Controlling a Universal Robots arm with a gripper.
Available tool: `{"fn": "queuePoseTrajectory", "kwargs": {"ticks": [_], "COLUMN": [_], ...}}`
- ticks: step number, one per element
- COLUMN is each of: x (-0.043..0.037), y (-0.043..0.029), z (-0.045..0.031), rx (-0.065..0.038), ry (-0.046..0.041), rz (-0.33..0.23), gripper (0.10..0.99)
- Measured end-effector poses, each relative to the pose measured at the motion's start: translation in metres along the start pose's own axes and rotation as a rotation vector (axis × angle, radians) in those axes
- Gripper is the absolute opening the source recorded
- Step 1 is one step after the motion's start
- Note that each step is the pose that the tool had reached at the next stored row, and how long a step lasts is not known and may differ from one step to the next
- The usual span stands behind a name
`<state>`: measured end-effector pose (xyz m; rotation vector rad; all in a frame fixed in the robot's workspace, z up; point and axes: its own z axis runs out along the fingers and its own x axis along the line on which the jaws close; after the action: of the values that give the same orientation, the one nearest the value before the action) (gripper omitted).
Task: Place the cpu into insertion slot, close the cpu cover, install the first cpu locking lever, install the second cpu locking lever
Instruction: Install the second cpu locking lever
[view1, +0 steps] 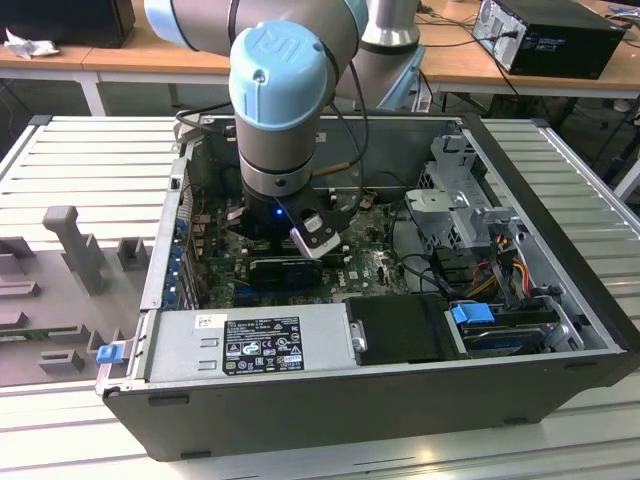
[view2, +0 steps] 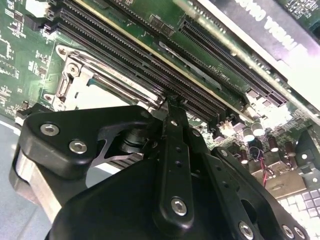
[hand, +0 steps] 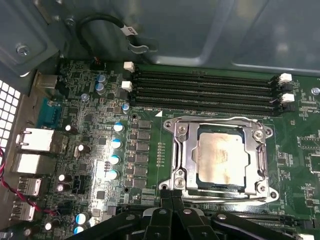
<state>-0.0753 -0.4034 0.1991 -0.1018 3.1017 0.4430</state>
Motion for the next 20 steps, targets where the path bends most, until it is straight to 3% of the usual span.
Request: {"fn": "queuePoseTrajectory", "kwargs": {"ticks": [11, 20], "x": [0.0042, 0.0041], "y": [0.0041, 0.0100], "z": [0.0058, -0.0143], "rx": [-0.005, -0.005], "ry": [-0.0002, -0.0003], "rz": [0.000, 0.000], "gripper": [0.106, 0.106]}}
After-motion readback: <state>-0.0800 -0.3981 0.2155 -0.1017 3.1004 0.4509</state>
